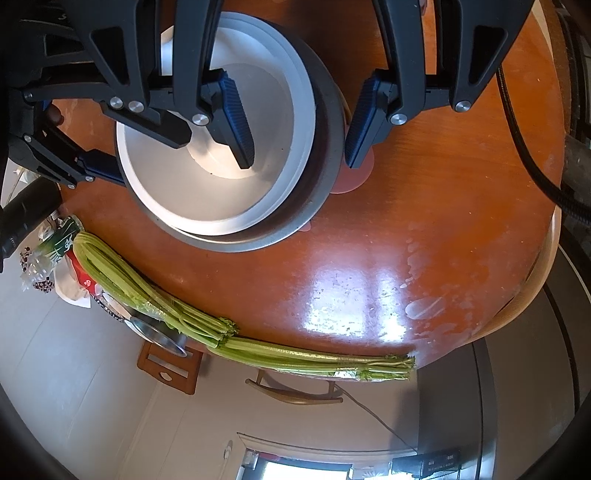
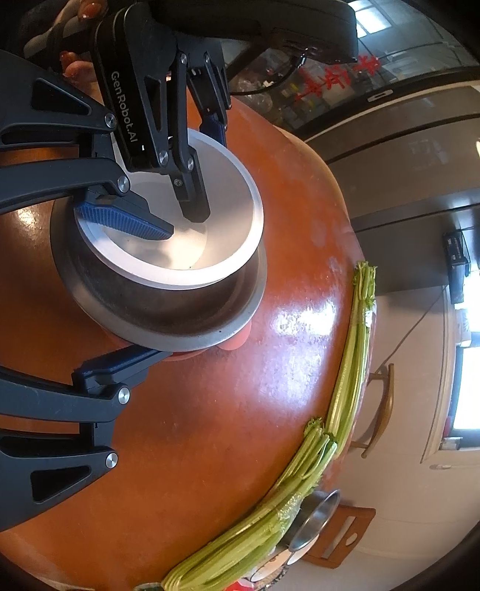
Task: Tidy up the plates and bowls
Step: 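Lower the steel bowl onto the silver tray in the pink bowl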
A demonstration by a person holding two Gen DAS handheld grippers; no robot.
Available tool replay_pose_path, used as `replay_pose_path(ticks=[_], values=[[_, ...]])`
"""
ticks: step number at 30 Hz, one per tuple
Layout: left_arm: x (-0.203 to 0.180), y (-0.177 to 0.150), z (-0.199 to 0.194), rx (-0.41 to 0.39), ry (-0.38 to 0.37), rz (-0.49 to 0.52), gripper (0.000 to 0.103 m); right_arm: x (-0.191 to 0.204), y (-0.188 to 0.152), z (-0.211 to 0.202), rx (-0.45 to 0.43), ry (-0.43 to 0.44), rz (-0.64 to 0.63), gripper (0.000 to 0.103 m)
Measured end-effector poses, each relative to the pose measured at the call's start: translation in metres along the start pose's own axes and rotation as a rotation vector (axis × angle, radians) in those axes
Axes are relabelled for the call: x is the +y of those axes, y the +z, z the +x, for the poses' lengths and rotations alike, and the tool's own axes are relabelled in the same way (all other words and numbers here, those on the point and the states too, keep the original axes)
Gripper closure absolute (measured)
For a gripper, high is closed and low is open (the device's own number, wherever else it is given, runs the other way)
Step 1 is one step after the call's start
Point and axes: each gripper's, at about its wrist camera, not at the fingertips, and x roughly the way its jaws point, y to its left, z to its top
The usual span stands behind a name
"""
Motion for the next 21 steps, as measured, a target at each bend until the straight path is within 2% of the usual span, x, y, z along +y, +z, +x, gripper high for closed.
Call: replay_pose_path(ticks=[12, 21], values=[[0.009, 0.000, -0.009, -0.022, 0.019, -0.035, 0.052, -0.003, -0.002, 0.003, -0.001, -0.050, -0.010, 0.044], [0.021, -0.009, -0.015, -0.016, 0.006, -0.078, 0.043, -0.001, -0.003, 0.003, -0.004, -0.047, -0.011, 0.044]])
